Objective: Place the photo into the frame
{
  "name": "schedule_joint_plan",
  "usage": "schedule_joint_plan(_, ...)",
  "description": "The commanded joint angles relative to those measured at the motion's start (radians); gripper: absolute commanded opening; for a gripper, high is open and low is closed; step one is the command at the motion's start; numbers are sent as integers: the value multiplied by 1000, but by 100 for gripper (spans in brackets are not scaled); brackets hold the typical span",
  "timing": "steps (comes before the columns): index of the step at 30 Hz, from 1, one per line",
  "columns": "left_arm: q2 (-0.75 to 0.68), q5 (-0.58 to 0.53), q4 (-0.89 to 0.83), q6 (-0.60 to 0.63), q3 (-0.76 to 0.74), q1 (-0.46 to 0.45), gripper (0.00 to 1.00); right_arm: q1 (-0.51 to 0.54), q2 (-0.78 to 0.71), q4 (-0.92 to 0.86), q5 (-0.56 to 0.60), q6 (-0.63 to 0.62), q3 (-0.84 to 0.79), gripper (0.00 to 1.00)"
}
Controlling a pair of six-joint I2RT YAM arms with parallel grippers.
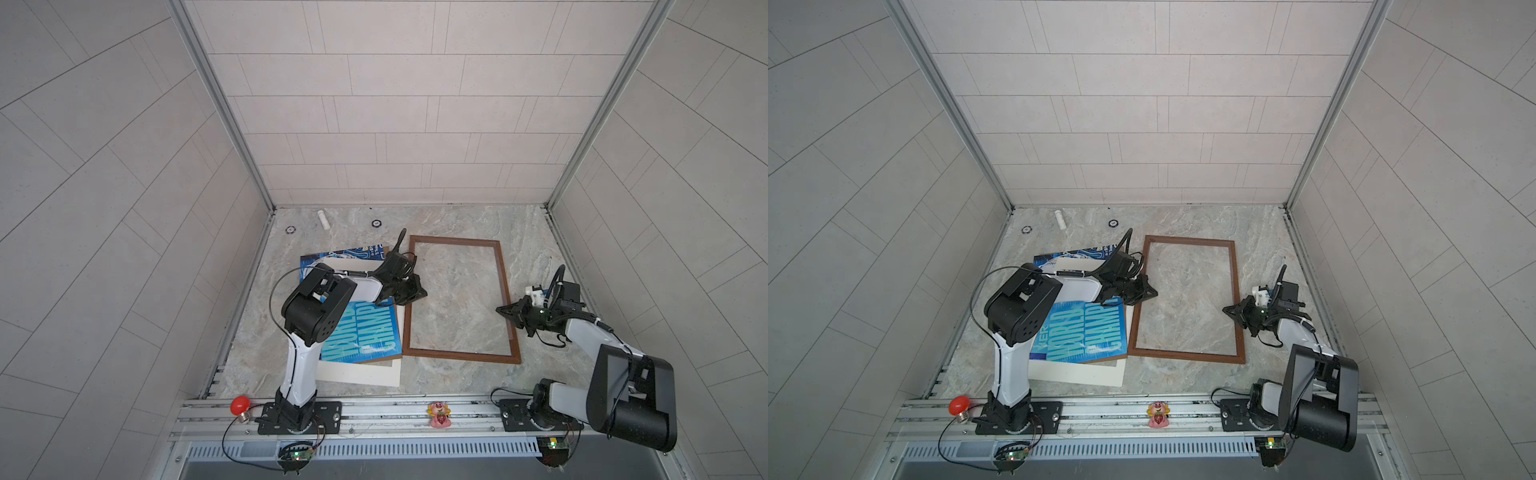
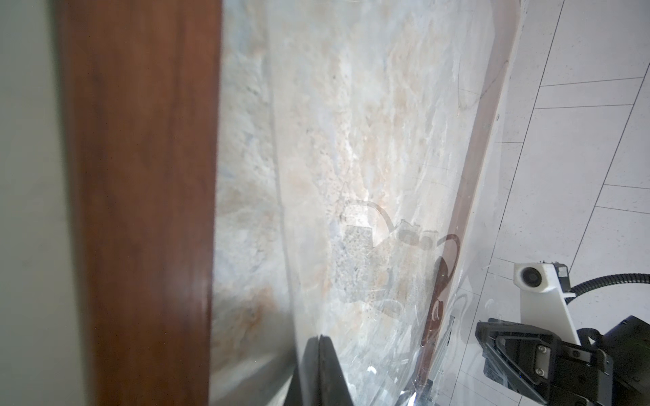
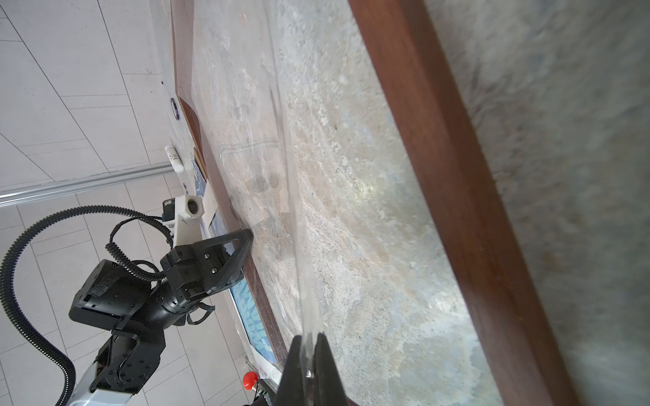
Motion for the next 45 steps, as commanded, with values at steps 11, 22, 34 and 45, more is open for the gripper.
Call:
schedule_joint_plan(11, -15, 1, -8, -8, -43, -16, 0, -2, -30, -66, 20, -67, 16, 0)
schedule_joint_plan(22, -10, -6, 17, -20, -52, -20, 0, -4, 7, -46, 23, -80, 18, 0)
schedule_joint_plan(34, -39, 28, -7, -33, -46, -14, 0, -25, -8, 9, -34, -2, -4, 0)
schedule_joint_plan(45, -33, 77, -43, -25, -12, 15, 0, -57, 27, 173, -93, 118, -50, 0)
